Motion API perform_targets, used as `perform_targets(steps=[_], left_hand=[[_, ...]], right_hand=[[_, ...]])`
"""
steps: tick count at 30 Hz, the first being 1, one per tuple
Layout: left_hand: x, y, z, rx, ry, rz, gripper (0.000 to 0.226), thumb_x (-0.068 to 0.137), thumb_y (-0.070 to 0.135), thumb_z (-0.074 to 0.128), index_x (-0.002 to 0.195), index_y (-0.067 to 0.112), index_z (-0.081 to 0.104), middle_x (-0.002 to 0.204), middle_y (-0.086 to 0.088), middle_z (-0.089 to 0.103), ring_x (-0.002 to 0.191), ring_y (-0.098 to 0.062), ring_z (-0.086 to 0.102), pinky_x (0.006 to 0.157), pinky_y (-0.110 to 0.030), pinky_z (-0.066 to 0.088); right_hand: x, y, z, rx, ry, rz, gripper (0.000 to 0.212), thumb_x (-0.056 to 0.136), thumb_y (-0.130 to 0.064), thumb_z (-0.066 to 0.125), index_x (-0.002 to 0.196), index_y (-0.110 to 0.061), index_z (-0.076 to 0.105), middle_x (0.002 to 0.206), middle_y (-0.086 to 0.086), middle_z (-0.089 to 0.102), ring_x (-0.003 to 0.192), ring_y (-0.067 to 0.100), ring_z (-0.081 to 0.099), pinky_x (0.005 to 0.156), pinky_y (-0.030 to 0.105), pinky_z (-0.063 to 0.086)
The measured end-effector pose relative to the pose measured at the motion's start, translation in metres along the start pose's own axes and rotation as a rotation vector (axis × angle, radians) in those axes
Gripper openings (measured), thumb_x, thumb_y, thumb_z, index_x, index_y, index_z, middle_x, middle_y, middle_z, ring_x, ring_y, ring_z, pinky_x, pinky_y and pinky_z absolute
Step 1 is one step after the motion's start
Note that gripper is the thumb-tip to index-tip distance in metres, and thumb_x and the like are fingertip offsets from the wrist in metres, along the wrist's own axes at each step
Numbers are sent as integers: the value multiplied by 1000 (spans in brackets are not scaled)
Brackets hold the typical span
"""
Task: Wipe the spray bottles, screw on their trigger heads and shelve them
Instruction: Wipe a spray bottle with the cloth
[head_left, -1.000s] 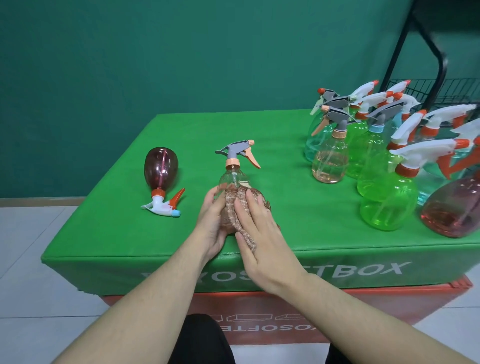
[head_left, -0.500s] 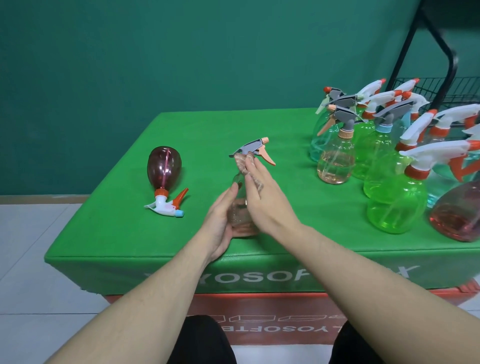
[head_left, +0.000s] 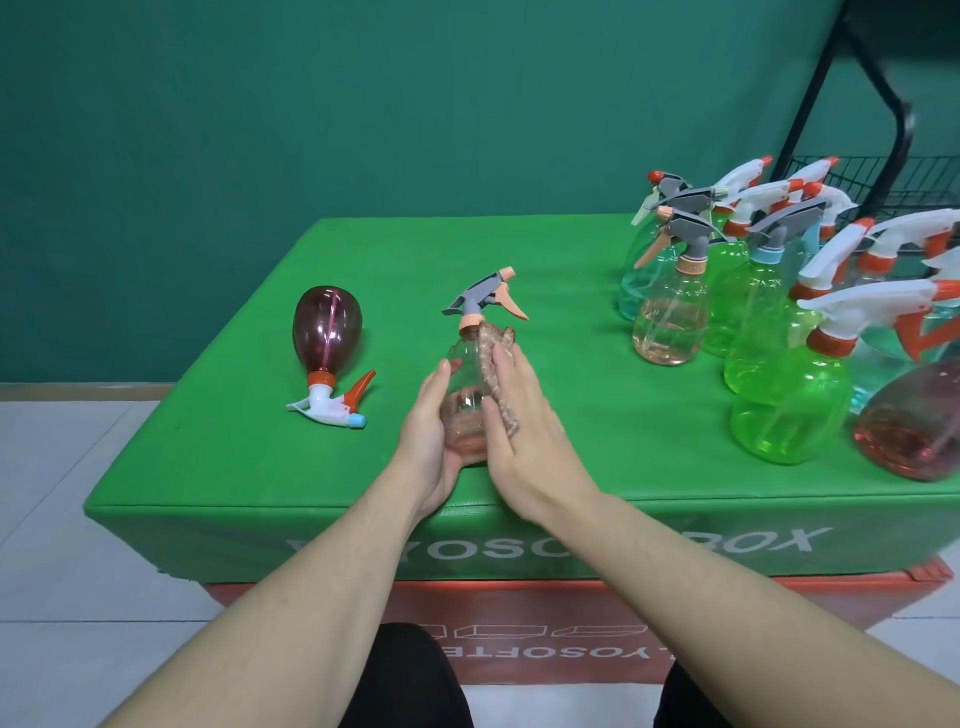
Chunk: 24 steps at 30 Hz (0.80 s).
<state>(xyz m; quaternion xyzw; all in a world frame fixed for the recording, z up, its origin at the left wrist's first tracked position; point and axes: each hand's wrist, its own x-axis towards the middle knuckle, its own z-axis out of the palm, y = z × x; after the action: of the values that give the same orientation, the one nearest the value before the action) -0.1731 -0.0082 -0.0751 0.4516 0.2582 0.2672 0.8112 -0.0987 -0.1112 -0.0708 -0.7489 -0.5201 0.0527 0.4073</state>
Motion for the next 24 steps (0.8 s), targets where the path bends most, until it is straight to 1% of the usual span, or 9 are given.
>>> perform_targets(steps=[2, 3, 6, 9, 12, 16, 19, 22, 24], left_hand=[[-1, 1, 0, 1, 24, -2, 39, 107, 51, 42, 123, 24, 65, 115, -12, 76, 98, -26, 75, 81, -42, 58], [-1, 1, 0, 4, 35, 7, 45, 103, 56, 49, 129, 22, 63, 120, -13, 75, 104, -29, 74, 81, -43, 59], [0, 0, -2, -24, 62, 62, 79, 82, 54, 77, 144, 16, 46, 116, -9, 76, 100, -25, 75, 80, -40, 63], [-1, -1, -1, -73, 21, 106, 73, 73, 39, 76, 134, 15, 45, 91, -1, 79, 79, -17, 75, 74, -34, 63], [-1, -1, 1, -94, 5, 106, 59, 74, 35, 73, 123, 16, 47, 86, 1, 78, 73, -15, 74, 71, -33, 60], [-2, 1, 0, -62, -19, 75, 68, 78, 40, 72, 137, 12, 53, 104, -5, 77, 87, -19, 73, 79, -38, 60], [-1, 0, 0, 37, -36, 62, 71, 81, 48, 72, 142, 18, 55, 118, -6, 76, 102, -21, 72, 79, -40, 60], [0, -2, 1, 89, -58, 59, 71, 82, 55, 73, 143, 23, 57, 128, -8, 72, 112, -22, 70, 79, -40, 61], [0, -1, 1, 85, -67, 57, 72, 83, 58, 71, 143, 23, 57, 132, -9, 70, 120, -25, 68, 87, -42, 60]], right_hand=[[-12, -1, 2, -55, -36, -16, 64, 103, -43, 19, 162, -30, -3, 168, -14, -13, 152, -2, -12, 126, 49, 6], [-16, -1, 3, -72, -51, -26, 64, 103, -43, 19, 161, -31, -6, 167, -14, -17, 151, -1, -15, 126, 50, 3], [-27, -2, 4, -128, -84, -49, 66, 101, -49, 12, 159, -32, -12, 166, -12, -23, 152, 4, -19, 126, 50, 1], [-34, -1, 4, -152, -92, -70, 64, 99, -51, 9, 155, -35, -15, 165, -11, -25, 152, 6, -19, 126, 50, 1], [-37, 0, 3, -147, -88, -75, 63, 100, -49, 11, 156, -35, -13, 166, -10, -23, 152, 6, -18, 126, 49, 1], [-29, 0, 1, -128, -71, -73, 65, 99, -50, 11, 159, -33, -8, 166, -10, -23, 152, 7, -20, 126, 47, 1], [-20, -1, -2, -87, -37, -58, 66, 99, -50, 13, 160, -33, -3, 167, -10, -19, 153, 8, -18, 126, 47, 2], [-5, -5, -9, -42, 4, -83, 63, 101, -46, 20, 161, -30, 10, 169, -8, -6, 155, 13, -10, 127, 46, 6], [4, -10, -12, -29, 22, -108, 59, 104, -39, 26, 161, -26, 19, 170, -5, 3, 156, 15, -4, 127, 41, 6]])
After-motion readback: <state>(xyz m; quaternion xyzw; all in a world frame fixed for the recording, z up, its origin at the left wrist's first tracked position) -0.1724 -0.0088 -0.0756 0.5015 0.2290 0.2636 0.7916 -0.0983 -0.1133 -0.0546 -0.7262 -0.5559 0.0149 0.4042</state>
